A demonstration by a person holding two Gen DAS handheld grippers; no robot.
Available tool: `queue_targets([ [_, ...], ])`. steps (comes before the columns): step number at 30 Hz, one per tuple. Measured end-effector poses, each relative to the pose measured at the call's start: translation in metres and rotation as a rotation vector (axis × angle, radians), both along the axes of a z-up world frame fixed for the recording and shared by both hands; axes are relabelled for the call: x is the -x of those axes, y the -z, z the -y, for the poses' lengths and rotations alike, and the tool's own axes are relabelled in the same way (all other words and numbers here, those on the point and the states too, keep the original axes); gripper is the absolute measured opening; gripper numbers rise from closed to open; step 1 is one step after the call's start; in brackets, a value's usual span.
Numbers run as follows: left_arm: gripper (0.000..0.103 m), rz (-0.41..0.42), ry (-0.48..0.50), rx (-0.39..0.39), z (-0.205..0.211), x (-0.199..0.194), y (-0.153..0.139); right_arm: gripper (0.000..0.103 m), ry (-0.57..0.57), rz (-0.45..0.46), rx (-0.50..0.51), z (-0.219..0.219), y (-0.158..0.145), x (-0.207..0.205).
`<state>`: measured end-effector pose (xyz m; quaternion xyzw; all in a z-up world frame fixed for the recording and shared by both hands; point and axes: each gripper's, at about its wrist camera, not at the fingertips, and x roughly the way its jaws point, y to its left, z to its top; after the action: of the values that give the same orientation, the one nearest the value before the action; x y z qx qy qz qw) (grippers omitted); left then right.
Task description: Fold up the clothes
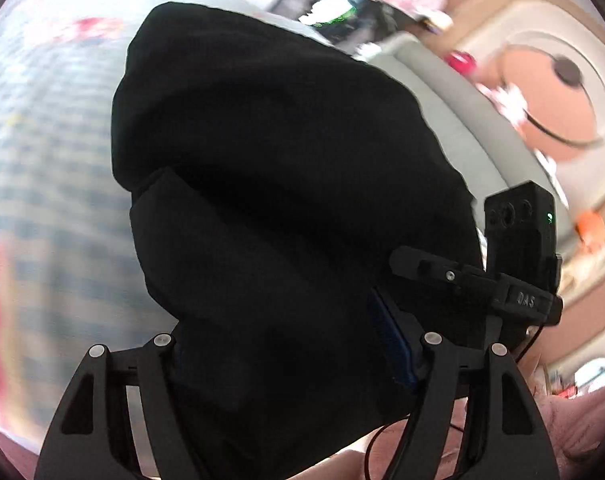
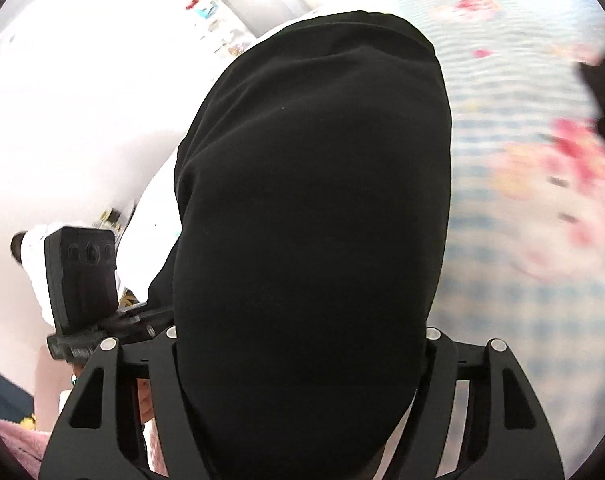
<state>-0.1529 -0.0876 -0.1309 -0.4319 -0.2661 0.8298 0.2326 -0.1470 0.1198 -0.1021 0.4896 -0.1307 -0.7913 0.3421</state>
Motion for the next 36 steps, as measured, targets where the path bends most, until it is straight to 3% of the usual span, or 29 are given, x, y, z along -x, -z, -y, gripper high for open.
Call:
queue_targets([
  [3,0.073,-0.009,0.048,-0.032,-0.042,-0.001,0.002,0.072,0.083,0.039,-0.011,-0.059,0.005,-0.015],
  [5,0.073,0.039,-0.006,-0.047,-0.052,0.003,0.021,0.072,0.135,0.081,-0.019,-0.09,0.021,-0.021],
  [8,0.073,0.13,-0.053,-0.036,-0.051,0.005,0.047,0.072,0.192,0.143,-0.018,-0.119,0.048,-0.029],
  [12,0.073,0.132,-0.007,-0.126,-0.054,0.006,0.061,0.083,0.268,0.225,-0.017,-0.158,0.084,-0.039],
  [16,0.082,0.139,0.037,-0.204,-0.057,0.008,0.076,0.092,0.239,0.18,-0.091,-0.139,0.094,-0.035],
  [17,0.082,0.181,0.035,-0.139,-0.064,0.014,0.087,0.093,0.24,0.18,-0.079,-0.14,0.097,-0.035],
  [18,0.082,0.219,0.035,-0.133,-0.069,0.015,0.096,0.093,0.241,0.181,-0.066,-0.141,0.1,-0.036],
  [19,0.082,0.23,0.025,-0.153,-0.072,0.017,0.098,0.092,0.242,0.182,-0.053,-0.142,0.103,-0.036],
  [20,0.072,0.237,0.019,-0.171,-0.076,0.018,0.099,0.092,0.244,0.185,-0.041,-0.145,0.106,-0.037],
  [21,0.064,0.218,0.038,-0.177,-0.082,0.017,0.091,0.089,0.245,0.187,-0.029,-0.148,0.109,-0.038],
  [22,0.063,0.193,0.07,-0.173,-0.094,0.014,0.079,0.083,0.247,0.181,-0.028,-0.15,0.105,-0.041],
  [26,0.059,0.109,0.16,0.027,-0.148,0.007,0.03,0.072,0.258,0.148,0.021,-0.162,0.079,-0.047],
  [27,0.059,0.105,0.172,0.042,-0.156,0.008,0.022,0.071,0.259,0.14,0.043,-0.167,0.071,-0.047],
  [33,0.057,0.03,0.17,-0.031,-0.195,0.026,-0.026,0.07,0.262,0.017,0.051,-0.206,0.015,-0.04],
  [36,0.057,-0.029,0.215,-0.042,-0.236,0.054,-0.059,0.07,0.278,-0.027,0.048,-0.24,-0.013,-0.026],
])
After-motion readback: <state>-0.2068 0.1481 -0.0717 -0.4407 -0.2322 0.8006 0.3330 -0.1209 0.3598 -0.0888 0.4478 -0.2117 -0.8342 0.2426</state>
